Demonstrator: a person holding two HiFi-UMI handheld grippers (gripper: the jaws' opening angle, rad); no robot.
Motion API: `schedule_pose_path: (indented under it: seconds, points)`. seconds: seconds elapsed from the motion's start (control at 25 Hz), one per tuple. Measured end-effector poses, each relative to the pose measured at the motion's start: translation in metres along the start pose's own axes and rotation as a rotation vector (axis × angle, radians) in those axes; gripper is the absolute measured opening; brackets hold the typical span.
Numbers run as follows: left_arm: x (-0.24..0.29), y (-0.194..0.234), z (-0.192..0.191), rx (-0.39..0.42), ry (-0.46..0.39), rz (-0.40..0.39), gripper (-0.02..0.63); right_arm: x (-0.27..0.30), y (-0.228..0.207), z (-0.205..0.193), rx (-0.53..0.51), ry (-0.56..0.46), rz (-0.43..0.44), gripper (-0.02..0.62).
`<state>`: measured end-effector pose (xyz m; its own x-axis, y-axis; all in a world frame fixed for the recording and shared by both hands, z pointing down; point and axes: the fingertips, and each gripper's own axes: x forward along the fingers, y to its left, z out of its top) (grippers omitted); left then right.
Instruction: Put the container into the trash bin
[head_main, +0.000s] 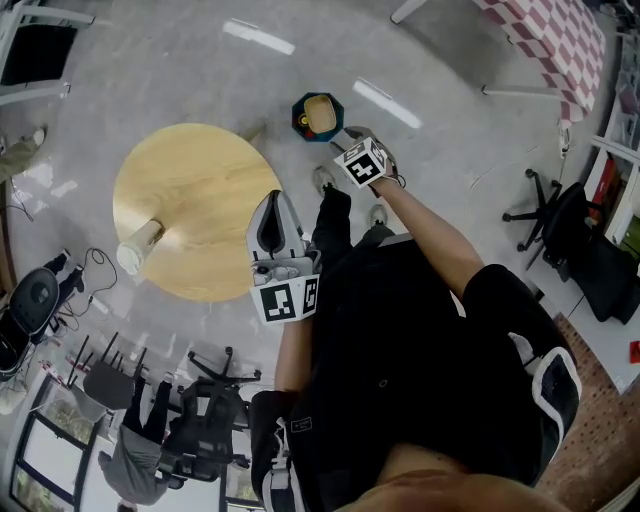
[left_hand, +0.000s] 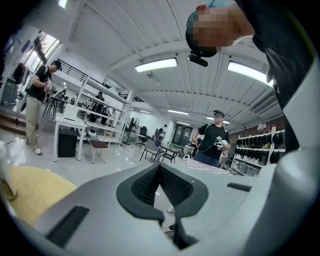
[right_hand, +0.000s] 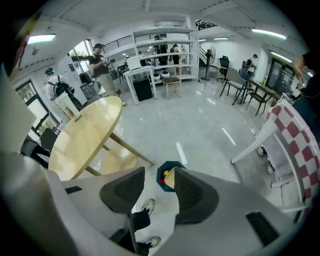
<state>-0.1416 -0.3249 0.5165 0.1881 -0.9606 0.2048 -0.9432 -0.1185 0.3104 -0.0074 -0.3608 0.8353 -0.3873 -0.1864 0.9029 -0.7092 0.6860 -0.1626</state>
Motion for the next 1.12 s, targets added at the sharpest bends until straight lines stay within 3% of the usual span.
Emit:
schedule_pose_path:
  seconds: [0.44, 0.84, 1.12]
  points:
    - [-0.002, -0.008, -0.003, -0.009, -0.001, -0.002, 0.009, -0.008, -0.006, -0.013, 0.027, -0.002, -0.017, 0.044]
    - [-0.026, -0.038, 0.008, 0.018, -0.048, -0.013, 0.009, -0.051, -0.007, -0.020, 0.040, -0.081, -0.033, 0.029]
    - [-0.078, -0.085, 0.018, 0.040, -0.131, 0.039, 0.009, -0.126, 0.008, -0.021, -0.006, -0.255, -0.008, 0.028]
